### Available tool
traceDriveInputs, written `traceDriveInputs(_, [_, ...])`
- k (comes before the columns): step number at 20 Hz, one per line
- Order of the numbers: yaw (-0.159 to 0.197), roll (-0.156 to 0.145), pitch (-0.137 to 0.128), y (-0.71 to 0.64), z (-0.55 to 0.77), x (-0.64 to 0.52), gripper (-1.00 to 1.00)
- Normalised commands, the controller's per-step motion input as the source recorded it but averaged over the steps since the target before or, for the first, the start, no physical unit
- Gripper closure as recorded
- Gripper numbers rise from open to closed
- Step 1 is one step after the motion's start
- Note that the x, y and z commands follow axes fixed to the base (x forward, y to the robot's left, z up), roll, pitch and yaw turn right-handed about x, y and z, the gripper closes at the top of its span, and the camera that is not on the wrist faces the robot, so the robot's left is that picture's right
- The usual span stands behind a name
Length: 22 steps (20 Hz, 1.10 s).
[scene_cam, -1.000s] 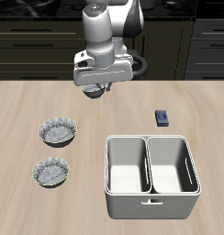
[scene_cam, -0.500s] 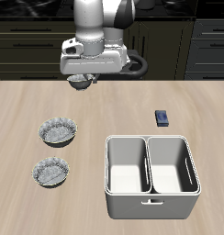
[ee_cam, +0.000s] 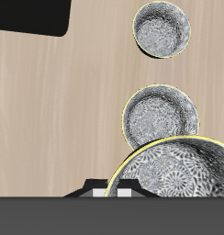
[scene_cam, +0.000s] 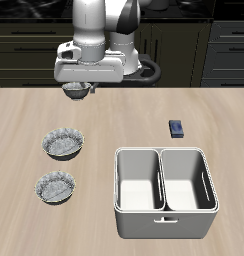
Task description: Stack the smallest bowl on the largest bowl
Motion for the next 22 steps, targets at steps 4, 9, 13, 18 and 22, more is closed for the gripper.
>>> traceDriveInputs(4, [-0.045,-0.017,0.033,-0.3,0.01,0.21,1.0])
traceDriveInputs(9, [-0.034,-0.002,-0.001,-0.27,0.05,0.2,1.0])
traceDriveInputs(13, [-0.06,0.044,0.028,-0.32,0.08,0.27,1.0])
traceDriveInputs(18, [-0.003,-0.005,-0.008,-0.21,0.0,0.23,1.0])
traceDriveInputs(22, [-0.004,-0.01,0.033,-0.11,-0.18,0.19,1.0])
